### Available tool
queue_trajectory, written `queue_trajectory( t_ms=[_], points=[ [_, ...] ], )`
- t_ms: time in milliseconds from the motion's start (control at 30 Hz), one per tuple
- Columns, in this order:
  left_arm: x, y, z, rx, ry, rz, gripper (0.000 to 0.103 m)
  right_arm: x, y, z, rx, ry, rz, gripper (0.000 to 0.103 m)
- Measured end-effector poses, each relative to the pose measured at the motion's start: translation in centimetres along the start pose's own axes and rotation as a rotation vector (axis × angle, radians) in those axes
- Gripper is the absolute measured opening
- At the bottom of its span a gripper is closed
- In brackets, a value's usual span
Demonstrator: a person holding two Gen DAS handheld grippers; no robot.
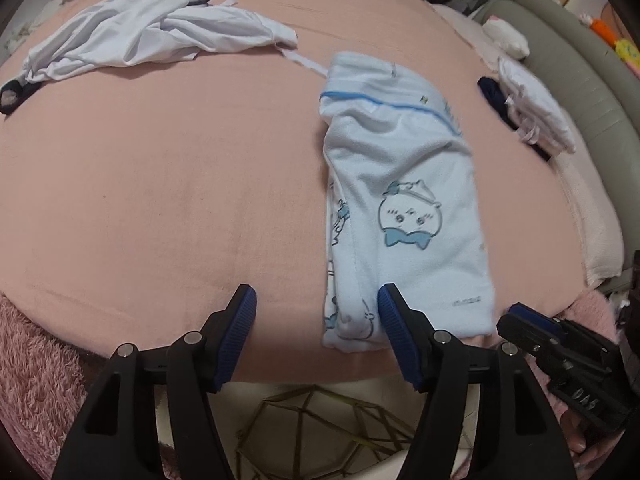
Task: Fold clothes
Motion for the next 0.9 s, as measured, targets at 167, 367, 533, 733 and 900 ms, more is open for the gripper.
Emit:
queue_trajectory(
  t_ms=[167, 367, 533, 733, 900],
  points=[
    [0.6, 0.2, 0.4, 0.001, -0.044, -0.004, 0.064, 1.8, -0.8, -1.0, -0.016, -0.035, 0.075, 0.03],
    [1.4, 0.2, 0.6, 0.021, -0.049, 0.02, 0.064, -0.6, -0.4, -1.2, 0.022, 0.088, 0.059, 0.032],
    [0.9, -0.2, 0.9, 0.019, -0.029, 0.006, 0.062, -2.2, -1.5, 0.4, -0.002, -0.045, -0.052, 0.033],
    [0.2, -0.8, 1.2, 0.017, -0.006, -0.01, 0.062, 1.4, -1.9, -2.3, 0.028, 0.032, 0.117, 0.033],
    [-1.1, -4.0, 2.1, -0.078, 0.006, -0.076, 0.061, 0.7, -4.2, -0.6, -0.021, 0.006, 0.114, 0.034]
  ],
)
Point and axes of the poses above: each gripper's, at about its wrist camera, not at the fingertips, and z roughly against the way its jaws point, x to its left, y to its underside, the point moved 3 cm from there along -z, roughly the way its jaws point, and after that the axes turned 3 degrees about -x, right-handed, at the moved point
